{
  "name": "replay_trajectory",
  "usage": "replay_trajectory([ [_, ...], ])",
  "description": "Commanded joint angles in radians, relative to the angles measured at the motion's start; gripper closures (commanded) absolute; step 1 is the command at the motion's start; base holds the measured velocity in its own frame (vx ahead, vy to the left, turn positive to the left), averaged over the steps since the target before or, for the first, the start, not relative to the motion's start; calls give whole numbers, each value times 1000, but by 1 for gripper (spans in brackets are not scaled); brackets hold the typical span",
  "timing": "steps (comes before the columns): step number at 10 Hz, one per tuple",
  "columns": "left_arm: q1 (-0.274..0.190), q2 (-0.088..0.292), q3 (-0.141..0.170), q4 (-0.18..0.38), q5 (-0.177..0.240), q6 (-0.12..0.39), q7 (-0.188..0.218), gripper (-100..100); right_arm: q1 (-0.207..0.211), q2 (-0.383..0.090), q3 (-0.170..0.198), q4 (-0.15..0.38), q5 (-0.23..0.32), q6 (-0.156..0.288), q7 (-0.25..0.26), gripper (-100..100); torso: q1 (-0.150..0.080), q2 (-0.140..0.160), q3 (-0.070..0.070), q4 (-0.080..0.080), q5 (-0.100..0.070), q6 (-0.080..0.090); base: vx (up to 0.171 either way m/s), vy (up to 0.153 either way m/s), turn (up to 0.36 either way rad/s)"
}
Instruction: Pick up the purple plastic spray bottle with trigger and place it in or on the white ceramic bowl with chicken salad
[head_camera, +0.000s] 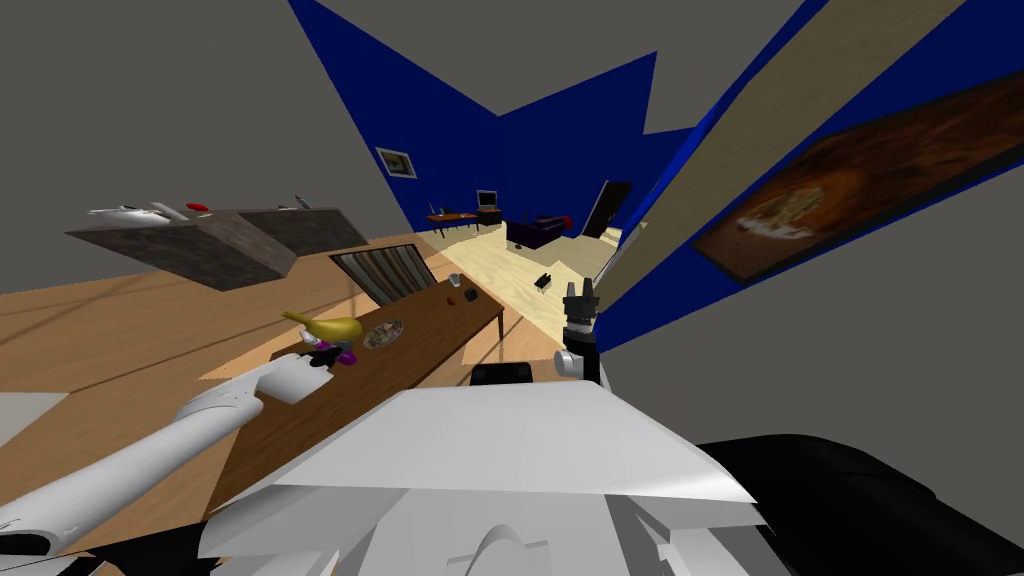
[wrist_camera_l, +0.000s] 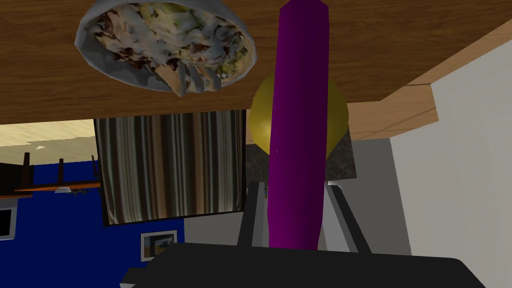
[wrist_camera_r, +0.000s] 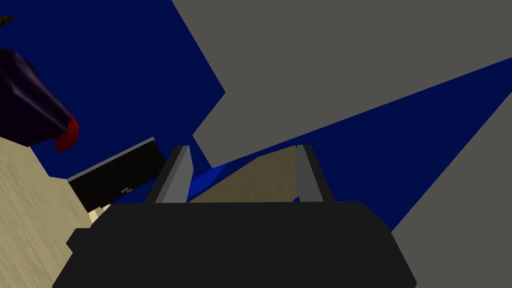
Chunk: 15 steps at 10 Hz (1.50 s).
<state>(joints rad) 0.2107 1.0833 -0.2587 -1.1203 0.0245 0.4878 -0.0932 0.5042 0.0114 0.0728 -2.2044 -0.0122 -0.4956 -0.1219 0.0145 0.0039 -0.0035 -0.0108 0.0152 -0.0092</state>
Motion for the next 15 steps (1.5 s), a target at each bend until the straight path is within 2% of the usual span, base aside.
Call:
replay_trajectory([
  [1, 0, 28, -4, -12, 30, 0, -5, 100, 0, 0, 0, 0, 0, 0, 0, 0, 0, 0, 0, 0, 0, 0, -58, 67, -135],
  [4, -3, 75, -3, -36, 92, -9, -12, 100, 0, 0, 0, 0, 0, 0, 0, 0, -1, -2, -1, 0, 0, 2, -34, 69, -146],
  [6, -20, 90, 6, -44, 128, -27, -14, 100, 0, 0, 0, 0, 0, 0, 0, 0, -1, -6, -3, 0, 1, 4, 18, 60, -204],
  [7, -30, 90, 11, -45, 141, -38, -14, 100, 0, 0, 0, 0, 0, 0, 0, 0, -2, -8, -4, -1, 1, 6, 54, 29, -236],
  [8, -14, 97, 11, -58, 135, -19, -12, 100, 0, 0, 0, 0, 0, 0, 0, 0, -4, -10, -5, -1, 1, 7, 30, 12, -77],
  [9, -17, 98, 13, -63, 136, -20, -11, -100, 0, 0, 0, 0, 0, 0, 0, 0, -5, -8, -4, -1, 1, 3, 8, 2, -1],
  [13, -17, 98, 13, -63, 136, -20, -12, -100, 0, 0, 0, 0, 0, 0, 0, 0, -5, -4, -2, 0, 1, 3, 0, 0, 0],
  [14, -17, 98, 13, -63, 136, -20, -12, 0, 0, 0, 0, 0, 0, 0, 0, 0, -5, -4, -2, 0, 1, 3, 0, 0, 0],
  [15, -11, 144, 11, -109, 164, 2, -4, -100, 0, 0, 0, 0, 0, 0, 0, 0, -5, -4, -2, 0, 1, 3, -2, -6, 67],
])
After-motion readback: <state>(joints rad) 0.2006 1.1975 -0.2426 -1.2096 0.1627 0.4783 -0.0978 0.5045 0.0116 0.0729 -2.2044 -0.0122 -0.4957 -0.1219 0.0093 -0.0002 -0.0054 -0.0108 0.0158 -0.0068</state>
